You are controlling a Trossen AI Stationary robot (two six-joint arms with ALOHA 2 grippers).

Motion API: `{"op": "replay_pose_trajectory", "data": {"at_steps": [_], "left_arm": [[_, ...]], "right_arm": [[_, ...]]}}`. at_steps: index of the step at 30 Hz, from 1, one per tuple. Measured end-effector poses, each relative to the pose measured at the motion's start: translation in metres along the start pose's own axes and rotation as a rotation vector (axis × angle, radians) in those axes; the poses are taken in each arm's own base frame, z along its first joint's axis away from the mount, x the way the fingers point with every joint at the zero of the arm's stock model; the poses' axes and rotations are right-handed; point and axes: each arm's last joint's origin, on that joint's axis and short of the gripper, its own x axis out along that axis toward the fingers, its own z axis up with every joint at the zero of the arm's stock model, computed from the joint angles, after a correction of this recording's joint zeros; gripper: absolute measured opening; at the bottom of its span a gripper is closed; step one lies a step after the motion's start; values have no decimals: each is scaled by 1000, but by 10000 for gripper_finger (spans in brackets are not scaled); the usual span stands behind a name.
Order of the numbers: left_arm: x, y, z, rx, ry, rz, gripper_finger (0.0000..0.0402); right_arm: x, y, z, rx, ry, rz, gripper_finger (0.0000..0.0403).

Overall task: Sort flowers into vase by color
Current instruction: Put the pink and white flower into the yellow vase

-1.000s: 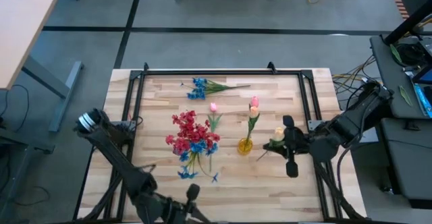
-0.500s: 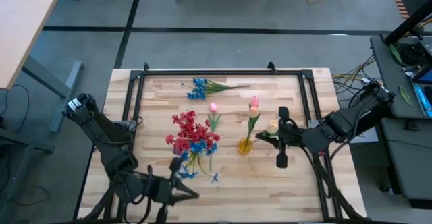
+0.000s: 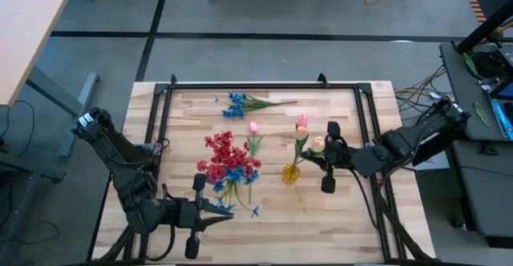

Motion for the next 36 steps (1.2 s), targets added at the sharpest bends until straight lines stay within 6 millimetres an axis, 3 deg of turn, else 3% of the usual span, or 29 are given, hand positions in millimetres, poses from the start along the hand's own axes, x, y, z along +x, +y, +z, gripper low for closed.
{"op": "replay_pose_trajectory", "data": {"at_steps": [27, 31, 36], "left_arm": [[1, -1, -2, 6, 7, 1, 4], [1, -1, -2, 7, 7, 1, 4], [1, -1, -2, 8, 9, 1, 4]], "right_arm": [[5, 2, -10, 6, 26, -11, 15], [5, 2, -10, 13, 26, -11, 44], [5, 2, -11, 33, 26, -12, 110]]}}
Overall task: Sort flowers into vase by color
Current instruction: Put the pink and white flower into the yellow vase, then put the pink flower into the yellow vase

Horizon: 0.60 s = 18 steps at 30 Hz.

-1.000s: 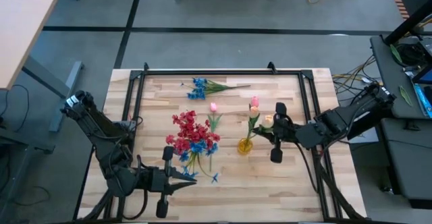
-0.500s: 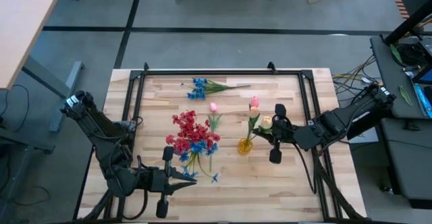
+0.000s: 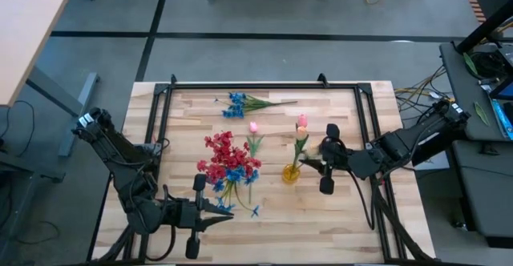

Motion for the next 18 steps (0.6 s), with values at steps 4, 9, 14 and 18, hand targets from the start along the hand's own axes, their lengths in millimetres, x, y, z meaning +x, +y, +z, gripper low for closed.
{"op": "replay_pose_trajectory", "data": {"at_steps": [4, 9, 14, 18], "left_arm": [[0, 0, 0, -5, 0, 0, 4], [0, 0, 0, -8, 2, 0, 4], [0, 0, 0, -30, 3, 0, 4], [2, -1, -1, -118, 1, 4, 4]], "right_arm": [[0, 0, 0, 8, 3, -1, 161], [-8, -5, 5, 51, 17, -4, 209], [-18, -10, 11, 81, 26, -6, 240], [-26, -14, 17, 102, 41, 23, 259]]}}
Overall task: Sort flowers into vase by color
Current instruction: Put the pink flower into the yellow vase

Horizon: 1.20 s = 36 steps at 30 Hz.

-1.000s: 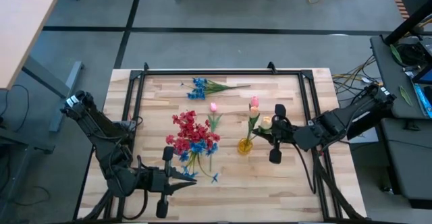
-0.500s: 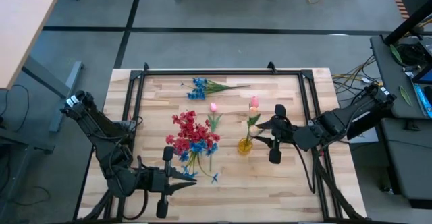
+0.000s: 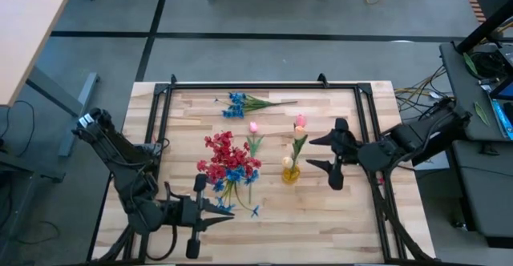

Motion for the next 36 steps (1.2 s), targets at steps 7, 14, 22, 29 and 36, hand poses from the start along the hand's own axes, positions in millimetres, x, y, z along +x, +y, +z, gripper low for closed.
{"op": "replay_pose_trajectory", "data": {"at_steps": [7, 14, 22, 29, 36], "left_arm": [[12, -11, -17, -86, 28, 107, 1], [21, -38, -44, -209, 103, 38, 0], [27, -89, -94, -441, 338, -194, 0], [46, -130, -137, -606, 448, -133, 0], [96, -139, -171, -448, 450, 54, 0]], "right_arm": [[-10, 0, 3, 68, 61, 66, 272], [-27, 4, 4, 102, 124, 94, 262], [-44, 13, 7, 100, 127, 166, 256], [-49, 17, 7, 96, 124, 193, 252], [-49, 17, 7, 98, 126, 191, 250]]}}
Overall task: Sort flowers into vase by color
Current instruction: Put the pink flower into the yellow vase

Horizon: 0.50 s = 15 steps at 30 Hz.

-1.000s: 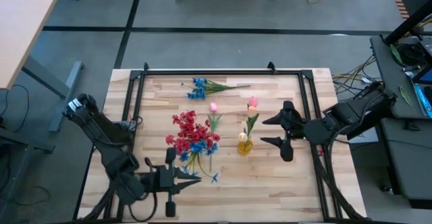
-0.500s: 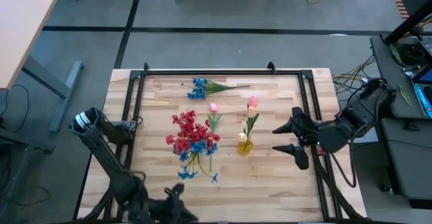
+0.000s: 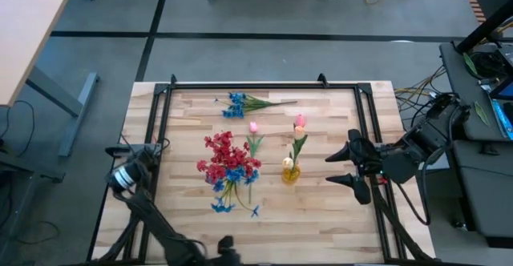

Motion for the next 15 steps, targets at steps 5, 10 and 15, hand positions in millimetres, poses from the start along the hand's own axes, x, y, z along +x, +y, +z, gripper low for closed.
{"op": "replay_pose_trajectory", "data": {"at_steps": [5, 10, 15], "left_arm": [[54, 18, 4, 55, 41, 174, 0], [99, 39, 11, 68, 29, 302, 0], [100, 41, 16, 130, -170, 437, 0]], "right_arm": [[0, 0, 0, -1, 1, -1, 247], [0, -1, -1, -11, 12, -8, 246], [0, -1, -4, -23, 25, -11, 247]]}}
